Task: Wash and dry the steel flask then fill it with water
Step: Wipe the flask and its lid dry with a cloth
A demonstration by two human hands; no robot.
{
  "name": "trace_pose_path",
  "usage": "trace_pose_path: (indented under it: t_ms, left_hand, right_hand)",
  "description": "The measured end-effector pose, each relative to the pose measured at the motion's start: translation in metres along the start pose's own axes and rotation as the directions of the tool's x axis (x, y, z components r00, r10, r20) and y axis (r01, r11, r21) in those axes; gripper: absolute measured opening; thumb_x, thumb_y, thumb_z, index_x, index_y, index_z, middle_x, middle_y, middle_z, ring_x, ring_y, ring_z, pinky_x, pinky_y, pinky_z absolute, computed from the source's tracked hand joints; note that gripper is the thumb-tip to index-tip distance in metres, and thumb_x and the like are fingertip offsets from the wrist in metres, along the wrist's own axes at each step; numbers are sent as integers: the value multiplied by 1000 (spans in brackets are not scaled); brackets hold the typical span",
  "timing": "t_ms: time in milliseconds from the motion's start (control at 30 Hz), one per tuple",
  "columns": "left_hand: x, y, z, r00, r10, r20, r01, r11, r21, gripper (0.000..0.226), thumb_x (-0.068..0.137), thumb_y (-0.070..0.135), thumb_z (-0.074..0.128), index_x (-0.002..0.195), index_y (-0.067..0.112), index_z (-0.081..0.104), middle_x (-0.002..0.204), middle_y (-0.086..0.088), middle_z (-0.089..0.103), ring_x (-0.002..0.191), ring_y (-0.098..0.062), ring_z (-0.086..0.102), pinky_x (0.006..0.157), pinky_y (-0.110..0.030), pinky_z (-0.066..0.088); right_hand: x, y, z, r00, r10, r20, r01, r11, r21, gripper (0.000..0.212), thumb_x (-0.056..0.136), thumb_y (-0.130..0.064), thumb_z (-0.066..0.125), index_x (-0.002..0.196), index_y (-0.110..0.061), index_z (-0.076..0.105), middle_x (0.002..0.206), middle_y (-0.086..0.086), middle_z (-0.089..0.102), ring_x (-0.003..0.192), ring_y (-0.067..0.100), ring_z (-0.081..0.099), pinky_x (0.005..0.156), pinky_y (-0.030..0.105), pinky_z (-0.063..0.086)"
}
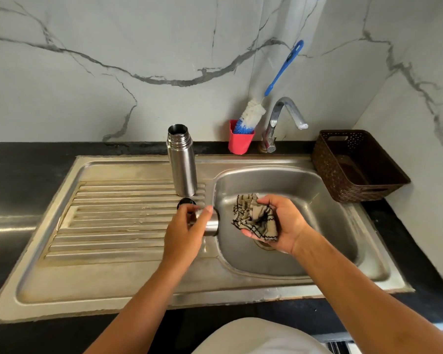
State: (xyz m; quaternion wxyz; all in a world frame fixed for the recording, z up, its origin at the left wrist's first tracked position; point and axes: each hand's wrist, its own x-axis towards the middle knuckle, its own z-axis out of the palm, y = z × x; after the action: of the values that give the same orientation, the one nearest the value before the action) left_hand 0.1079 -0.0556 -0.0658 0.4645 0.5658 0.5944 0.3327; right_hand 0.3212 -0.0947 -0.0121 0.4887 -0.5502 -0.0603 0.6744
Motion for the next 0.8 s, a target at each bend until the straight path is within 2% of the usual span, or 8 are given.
trace_pose_path:
  t_ms: [67, 133, 233, 333, 433, 533, 667, 800]
  left_hand:
    - [-4, 28, 15, 937, -276, 216, 342, 852, -397, 40, 97, 61, 59, 104, 23, 67, 86, -1, 72, 70, -14, 64, 64, -34, 57]
    - [-2, 42, 30, 867, -375, 328, 495, 727, -475, 44, 97, 62, 58, 99, 20, 71, 71, 1, 70, 62, -14, 61, 62, -31, 52]
    - [-2, 49, 53, 844, -386, 373, 531, 695, -484, 46, 96, 64, 58, 96, 19, 69, 64, 2, 66, 56, -12, 56, 58, -28, 47]
    - [-10, 62, 82, 832, -335, 442, 527, 727, -440, 44, 95, 62, 60, 87, 19, 67, 61, -1, 58, 50, -12, 47, 47, -23, 37]
    - [-16, 76, 110, 814, -330, 478, 534, 749, -392, 42, 95, 59, 62, 88, 19, 67, 59, -1, 58, 47, -11, 45, 41, -20, 31]
    - [-17, 77, 129, 782, -382, 493, 573, 750, -329, 45, 98, 60, 58, 97, 16, 68, 63, -4, 62, 48, -13, 47, 39, -20, 31]
    - [-9, 77, 143, 691, -504, 518, 700, 648, -302, 48, 100, 58, 52, 86, 13, 66, 59, -6, 58, 39, -13, 44, 33, -16, 27]
    - [1, 68, 152, 592, -580, 559, 787, 565, -249, 52, 97, 58, 55, 77, 11, 63, 60, -5, 55, 40, -12, 41, 33, -15, 25]
  right_hand:
    - [-9, -7, -8, 1000, -29, 8, 29, 999, -44, 30, 95, -16, 56, 117, -1, 70, 105, 22, 76, 86, 32, 74, 59, 37, 63]
    - [-21, -21, -18, 995, -73, 72, 81, 990, -119, 32, 92, -13, 59, 121, -2, 68, 109, 24, 73, 87, 33, 72, 53, 35, 61]
    - [-40, -43, -32, 978, -136, 159, 185, 919, -349, 29, 90, -12, 66, 118, -5, 68, 106, 25, 71, 84, 33, 70, 56, 34, 60]
    - [-43, -48, -36, 952, -301, 45, 237, 643, -728, 21, 82, -17, 79, 100, -14, 70, 88, 8, 73, 77, 20, 68, 63, 31, 56]
    - [-38, -46, -42, 867, -498, 16, 271, 445, -853, 22, 77, -21, 80, 89, -18, 63, 76, -1, 64, 64, 12, 58, 55, 27, 48]
    - [-35, -48, -57, 798, -596, 86, 269, 225, -936, 19, 75, -22, 77, 85, -21, 61, 75, -4, 62, 65, 16, 58, 56, 34, 50]
    - [-33, -47, -85, 897, -372, 239, 340, 234, -911, 29, 70, -44, 81, 91, -30, 67, 97, -6, 69, 87, 19, 67, 80, 44, 61]
    - [-37, -52, -114, 949, -120, 291, 314, 289, -904, 53, 76, -56, 69, 128, -49, 65, 125, -14, 49, 122, 15, 54, 107, 41, 49]
